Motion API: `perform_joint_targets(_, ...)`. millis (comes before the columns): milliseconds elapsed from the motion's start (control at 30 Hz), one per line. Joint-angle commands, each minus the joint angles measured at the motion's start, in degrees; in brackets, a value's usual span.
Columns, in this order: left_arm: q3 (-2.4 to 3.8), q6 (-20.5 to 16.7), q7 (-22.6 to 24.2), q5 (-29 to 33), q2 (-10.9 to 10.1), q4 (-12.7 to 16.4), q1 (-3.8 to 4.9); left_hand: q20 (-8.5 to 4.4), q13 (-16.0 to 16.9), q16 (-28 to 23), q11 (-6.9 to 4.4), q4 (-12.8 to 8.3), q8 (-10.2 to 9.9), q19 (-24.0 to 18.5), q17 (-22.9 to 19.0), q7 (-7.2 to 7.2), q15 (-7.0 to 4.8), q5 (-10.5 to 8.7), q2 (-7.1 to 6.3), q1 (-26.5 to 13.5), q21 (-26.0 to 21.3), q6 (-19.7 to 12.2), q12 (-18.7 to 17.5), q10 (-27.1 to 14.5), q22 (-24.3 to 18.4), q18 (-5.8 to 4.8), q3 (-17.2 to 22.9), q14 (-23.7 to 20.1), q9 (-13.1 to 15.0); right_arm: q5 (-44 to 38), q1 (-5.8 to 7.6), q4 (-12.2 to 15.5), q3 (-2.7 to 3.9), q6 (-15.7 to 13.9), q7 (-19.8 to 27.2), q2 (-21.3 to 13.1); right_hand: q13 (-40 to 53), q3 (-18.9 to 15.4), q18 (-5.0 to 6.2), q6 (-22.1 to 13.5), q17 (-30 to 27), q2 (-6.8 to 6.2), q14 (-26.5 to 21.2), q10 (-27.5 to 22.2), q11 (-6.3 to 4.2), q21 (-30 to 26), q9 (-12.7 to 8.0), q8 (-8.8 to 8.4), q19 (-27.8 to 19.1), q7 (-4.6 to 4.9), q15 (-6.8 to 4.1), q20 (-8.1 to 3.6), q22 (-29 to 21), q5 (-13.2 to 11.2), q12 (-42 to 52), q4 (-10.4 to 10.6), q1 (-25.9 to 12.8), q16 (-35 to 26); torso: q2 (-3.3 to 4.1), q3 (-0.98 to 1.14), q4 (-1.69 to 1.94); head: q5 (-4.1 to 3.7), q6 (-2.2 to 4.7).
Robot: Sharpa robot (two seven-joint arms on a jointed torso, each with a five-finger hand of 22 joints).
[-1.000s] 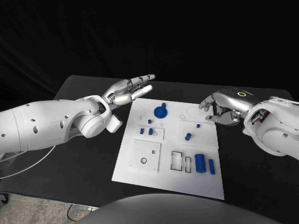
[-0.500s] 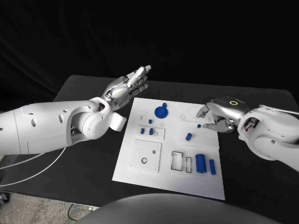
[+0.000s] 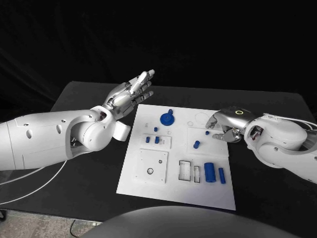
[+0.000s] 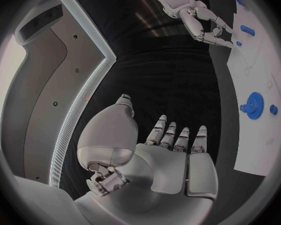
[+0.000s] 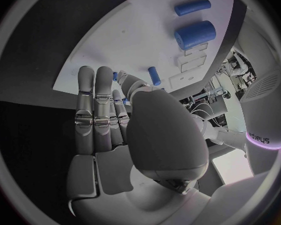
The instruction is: Assemble the parts on the task board
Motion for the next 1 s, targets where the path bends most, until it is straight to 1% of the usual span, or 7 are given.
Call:
perform_joint_targets(33,0.02,0.2,1.1,0.3,0.0,0.2,-0.04,0.44,-0.1,-0.2,0.48,0.0,-0.1,0.1,-0.1,-0.25,0.37,0.30,-0.76,1.0,-0.2,-0.2,0.2,-0.2,0.0,0.82,0.4,0.0,-0.1,-0.8,-0.37,-0.8,0.02,0.1,-0.4,0.5,-0.1,0.4,0.52,0.3,0.1,0.35,0.0,0.7,-0.06,-0.3,-0.1,-0.01,0.3,0.19,0.32,0.19,0.1,0.3,-0.3,0.2,0.0,-0.2,0.01,0.01,-0.02,-0.15,0.01)
perform_joint_targets(200,0.01,0.3,1.2,0.4,0.2,-0.2,-0.11,0.26,-0.1,-0.2,0.90,0.2,-0.2,0.1,-0.1,-0.98,0.33,-0.54,-3.18,0.7,-0.2,-0.7,0.4,-0.4,-0.3,0.85,0.7,0.0,-0.1,-0.6,-0.84,-2.1,0.03,-0.7,-0.1,1.2,-0.1,0.5,0.54,0.7,0.2,0.61,0.0,1.5,-0.10,-0.4,-0.3,0.08,0.3,0.18,0.31,0.23,0.2,0.2,-0.4,0.4,-0.5,-0.2,-0.02,0.00,-0.01,0.14,0.01)
perform_joint_targets(300,0.01,-0.2,1.4,0.2,0.4,-0.6,-0.24,-1.71,-0.2,-0.2,-0.01,0.2,-0.3,0.0,-0.1,-1.65,-0.55,-0.52,-5.01,-0.4,-0.3,-1.3,-0.1,-0.9,-0.9,0.97,0.8,0.0,-0.2,-0.1,-1.06,-2.7,0.03,-1.4,0.0,1.6,-0.1,0.5,0.49,0.8,0.3,0.83,0.1,1.9,-0.13,-0.5,-0.4,0.07,0.3,0.25,0.53,0.35,0.2,0.2,-0.5,0.8,-1.1,-0.2,-0.06,0.01,-0.03,0.42,0.01)
perform_joint_targets(400,0.01,-0.6,1.6,0.1,0.5,-1.0,-0.43,-3.24,-0.2,-0.2,-0.27,0.2,-0.5,0.0,-0.1,-2.90,-1.22,-0.44,-4.81,-0.6,-0.3,-2.9,-0.2,-1.2,-1.2,0.97,1.2,0.0,-0.4,0.4,-1.27,-3.1,0.03,-1.9,0.1,1.9,-0.1,0.6,0.44,1.0,0.3,1.08,0.1,2.2,-0.10,-0.5,-0.5,0.08,0.3,0.34,0.73,0.47,0.3,0.2,-0.6,1.0,-1.4,-0.1,-0.01,-0.01,0.01,0.46,0.01)
perform_joint_targets(500,0.01,-1.2,1.7,0.0,0.6,-1.3,-0.66,-4.34,-0.3,-0.2,-2.20,0.2,-1.0,0.0,-0.1,-3.29,-1.96,-0.36,-4.45,-0.7,-0.3,-6.9,-0.7,-1.6,-1.3,0.87,1.4,0.0,-0.8,1.1,-1.51,-3.5,0.03,-2.5,0.3,2.0,-0.1,0.7,0.40,1.3,0.4,1.41,0.2,2.7,0.00,-0.6,-0.6,0.12,0.4,0.52,0.95,0.64,0.3,0.2,-0.6,1.3,-2.0,0.0,-0.01,-0.02,0.03,0.62,0.01)
perform_joint_targets(667,0.01,-1.9,1.6,-0.2,0.6,-1.7,-0.96,-4.74,-0.5,-0.2,-1.23,0.2,-1.2,0.0,-0.1,-7.40,-2.38,-0.28,-5.20,-0.8,-0.4,-9.8,-1.7,-2.4,-1.7,0.76,1.2,0.0,-1.0,1.9,-1.67,-3.7,0.03,-3.3,0.5,2.3,0.0,0.7,0.37,1.6,0.6,1.56,0.3,3.3,0.23,-0.6,-0.7,0.21,0.5,0.84,1.21,0.82,0.3,0.1,-0.7,1.5,-2.5,0.1,-0.02,-0.03,0.01,0.77,0.01)
perform_joint_targets(1000,0.01,-1.8,1.2,-0.9,0.9,-2.4,-1.27,-3.93,-0.5,-0.2,-0.38,0.2,-1.2,0.0,-0.1,-7.41,-1.78,-0.26,-5.10,-0.7,-0.4,-10.0,-1.9,-2.7,-1.7,0.72,1.3,0.0,-1.0,3.2,-1.74,-4.0,0.03,-3.1,0.7,2.8,0.0,1.1,0.48,2.6,0.7,1.82,0.3,4.8,0.09,-0.7,-0.8,0.51,0.6,0.72,1.16,0.93,0.4,0.4,-0.7,1.3,-2.4,0.3,-0.05,-0.02,0.02,1.32,0.01)
